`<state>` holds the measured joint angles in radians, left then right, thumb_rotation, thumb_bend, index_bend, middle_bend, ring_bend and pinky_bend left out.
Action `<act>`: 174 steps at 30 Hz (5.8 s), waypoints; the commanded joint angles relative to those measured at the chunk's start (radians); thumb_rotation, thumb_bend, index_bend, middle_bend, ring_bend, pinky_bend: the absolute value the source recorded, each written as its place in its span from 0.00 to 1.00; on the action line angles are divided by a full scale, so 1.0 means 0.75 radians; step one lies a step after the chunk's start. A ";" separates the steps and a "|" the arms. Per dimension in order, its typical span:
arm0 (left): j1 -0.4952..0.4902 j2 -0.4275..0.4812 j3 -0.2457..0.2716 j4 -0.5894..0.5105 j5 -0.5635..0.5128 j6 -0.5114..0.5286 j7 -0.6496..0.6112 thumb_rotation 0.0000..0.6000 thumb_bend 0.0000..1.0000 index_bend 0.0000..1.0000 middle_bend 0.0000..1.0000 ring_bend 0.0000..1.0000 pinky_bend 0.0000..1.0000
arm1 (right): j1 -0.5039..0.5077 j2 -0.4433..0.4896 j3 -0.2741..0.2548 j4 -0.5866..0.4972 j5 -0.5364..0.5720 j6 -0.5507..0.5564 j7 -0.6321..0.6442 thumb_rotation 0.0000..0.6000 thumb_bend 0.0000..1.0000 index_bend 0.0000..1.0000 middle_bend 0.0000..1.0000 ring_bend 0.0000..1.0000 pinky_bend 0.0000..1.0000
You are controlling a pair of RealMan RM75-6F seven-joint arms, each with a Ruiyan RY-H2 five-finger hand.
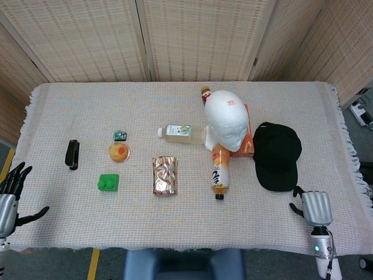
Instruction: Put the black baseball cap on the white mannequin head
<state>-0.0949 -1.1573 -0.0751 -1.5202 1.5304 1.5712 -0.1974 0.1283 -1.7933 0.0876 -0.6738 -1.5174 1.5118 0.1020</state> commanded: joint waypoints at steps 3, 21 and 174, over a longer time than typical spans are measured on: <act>0.004 0.007 0.000 -0.003 0.002 0.003 -0.008 1.00 0.14 0.00 0.00 0.00 0.19 | 0.037 -0.127 0.044 0.167 0.040 -0.010 0.106 1.00 0.11 0.58 1.00 1.00 1.00; 0.007 0.012 0.003 -0.018 0.004 0.001 0.021 1.00 0.14 0.00 0.00 0.00 0.20 | 0.113 -0.260 0.069 0.388 0.072 -0.065 0.165 1.00 0.15 0.54 1.00 1.00 1.00; 0.049 0.098 -0.035 -0.122 -0.097 -0.047 -0.017 1.00 0.18 0.00 0.00 0.01 0.21 | 0.317 0.700 -0.085 -1.431 0.035 0.052 -0.585 1.00 0.09 0.00 0.44 0.56 0.76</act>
<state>-0.0569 -1.0900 -0.1073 -1.6050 1.4567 1.5440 -0.2167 0.4700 -1.4318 0.1321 -1.5716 -1.4914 1.5481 -0.2085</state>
